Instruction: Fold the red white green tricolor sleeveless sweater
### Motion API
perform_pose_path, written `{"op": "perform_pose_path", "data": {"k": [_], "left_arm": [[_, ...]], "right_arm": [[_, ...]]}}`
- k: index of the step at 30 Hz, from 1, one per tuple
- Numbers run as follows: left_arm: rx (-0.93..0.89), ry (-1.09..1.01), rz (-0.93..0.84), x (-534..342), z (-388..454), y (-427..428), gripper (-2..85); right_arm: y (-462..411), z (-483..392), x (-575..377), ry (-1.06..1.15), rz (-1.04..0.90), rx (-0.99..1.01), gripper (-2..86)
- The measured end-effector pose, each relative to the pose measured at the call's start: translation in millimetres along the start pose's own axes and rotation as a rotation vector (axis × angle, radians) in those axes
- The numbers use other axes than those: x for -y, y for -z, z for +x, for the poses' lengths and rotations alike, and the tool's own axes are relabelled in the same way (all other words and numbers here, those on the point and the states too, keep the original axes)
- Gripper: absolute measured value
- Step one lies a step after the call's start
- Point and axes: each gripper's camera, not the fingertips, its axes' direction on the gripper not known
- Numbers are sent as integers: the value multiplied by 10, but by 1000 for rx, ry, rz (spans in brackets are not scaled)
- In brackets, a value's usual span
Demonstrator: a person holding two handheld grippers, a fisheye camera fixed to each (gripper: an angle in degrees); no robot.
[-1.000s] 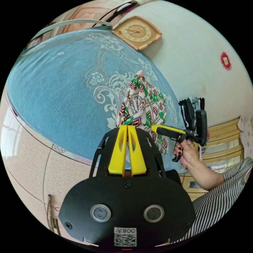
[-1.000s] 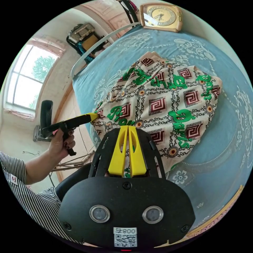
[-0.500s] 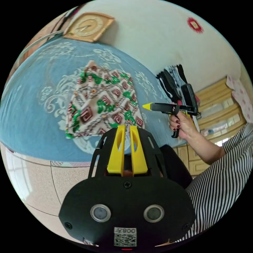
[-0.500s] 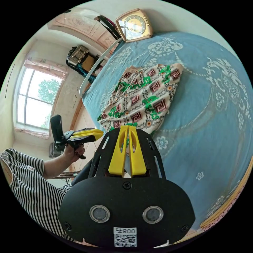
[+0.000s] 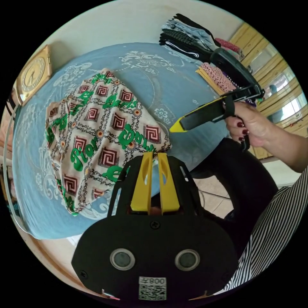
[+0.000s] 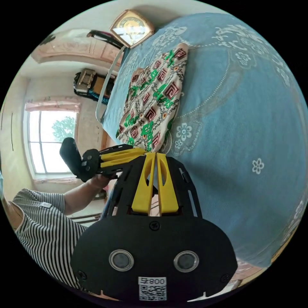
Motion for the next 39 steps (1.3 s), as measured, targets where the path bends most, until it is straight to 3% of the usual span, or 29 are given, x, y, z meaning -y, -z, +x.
{"op": "perform_pose_path", "data": {"k": [7, 15, 20, 23, 26, 31, 34, 39], "left_arm": [[-17, 25, 45, -59, 12, 104, 17], [-20, 15, 61, -191, -145, 173, 20], [-70, 132, 105, -465, -459, 331, 31], [-224, 323, 166, -844, -845, 414, 43], [-528, 506, 245, -1275, -1268, 332, 64], [-992, 881, 551, -1935, -1833, 24, 99], [-1119, 1048, 657, -2163, -2008, -159, 112], [-1143, 1170, 743, -2387, -2178, -251, 117]], "right_arm": [[-38, 592, -199, -182, 12, 303, 75], [-171, 926, -354, -266, -14, 430, 41], [-143, 1077, -535, -283, -5, 471, 15], [-19, 1075, -625, -248, 31, 532, 11], [115, 1031, -672, -206, 56, 576, 8], [275, 976, -753, -151, 63, 584, 7], [341, 1001, -854, -146, 72, 597, 7], [454, 1060, -1065, -127, 81, 609, 7]]}}
